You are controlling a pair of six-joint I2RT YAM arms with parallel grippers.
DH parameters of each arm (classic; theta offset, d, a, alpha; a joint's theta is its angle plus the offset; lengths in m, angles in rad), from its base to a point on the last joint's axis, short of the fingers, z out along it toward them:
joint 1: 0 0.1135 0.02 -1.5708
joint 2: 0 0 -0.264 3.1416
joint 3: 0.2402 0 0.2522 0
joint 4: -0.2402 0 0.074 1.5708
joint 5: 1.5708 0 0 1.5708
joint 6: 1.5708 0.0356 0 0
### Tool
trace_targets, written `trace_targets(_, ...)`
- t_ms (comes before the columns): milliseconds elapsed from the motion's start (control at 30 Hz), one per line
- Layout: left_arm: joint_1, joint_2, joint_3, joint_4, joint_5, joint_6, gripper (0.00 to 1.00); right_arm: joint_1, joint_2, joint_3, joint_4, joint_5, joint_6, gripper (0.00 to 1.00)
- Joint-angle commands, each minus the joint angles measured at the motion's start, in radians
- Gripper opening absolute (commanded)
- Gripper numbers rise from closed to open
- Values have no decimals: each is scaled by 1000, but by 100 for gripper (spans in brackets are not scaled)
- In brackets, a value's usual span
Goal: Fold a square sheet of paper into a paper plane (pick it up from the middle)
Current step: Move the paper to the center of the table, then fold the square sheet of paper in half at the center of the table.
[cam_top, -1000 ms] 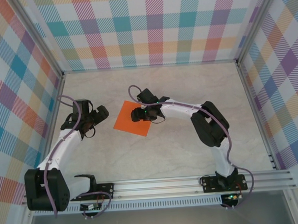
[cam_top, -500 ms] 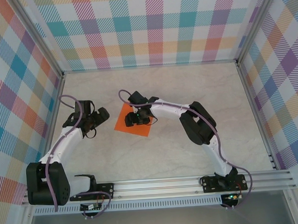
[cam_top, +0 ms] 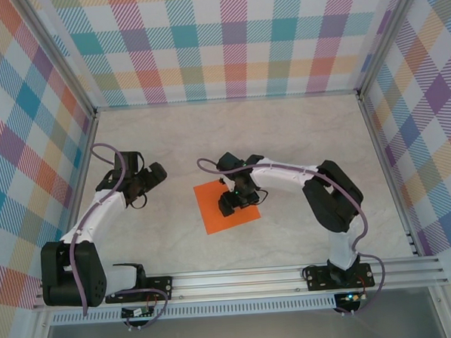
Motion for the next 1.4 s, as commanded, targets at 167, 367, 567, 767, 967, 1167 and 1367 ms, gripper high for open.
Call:
trace_targets(167, 0, -39, -9, -63, 5, -33, 99, 14, 24, 88, -55, 234, 276, 92)
trace_targets(367, -1, -49, -11, -90, -28, -28, 100, 35, 151, 232, -103, 251, 276, 99)
trace_targets(567, 1, -32, -19, -88, -25, -27, 100, 43, 241, 331, -137, 251, 275, 96)
trace_targets(767, 0, -18, -19, -81, -21, -29, 100, 55, 303, 396, -176, 235, 264, 96)
trace_targets(967, 1, -10, -22, -79, -21, -28, 100, 57, 333, 403, -192, 229, 268, 97)
trace_targets(1167, -1, 2, -21, -79, -20, -28, 100, 57, 363, 384, -193, 214, 270, 92)
trace_targets(1367, 1, 0, -18, -85, -22, -27, 100, 56, 371, 361, -193, 213, 281, 83)
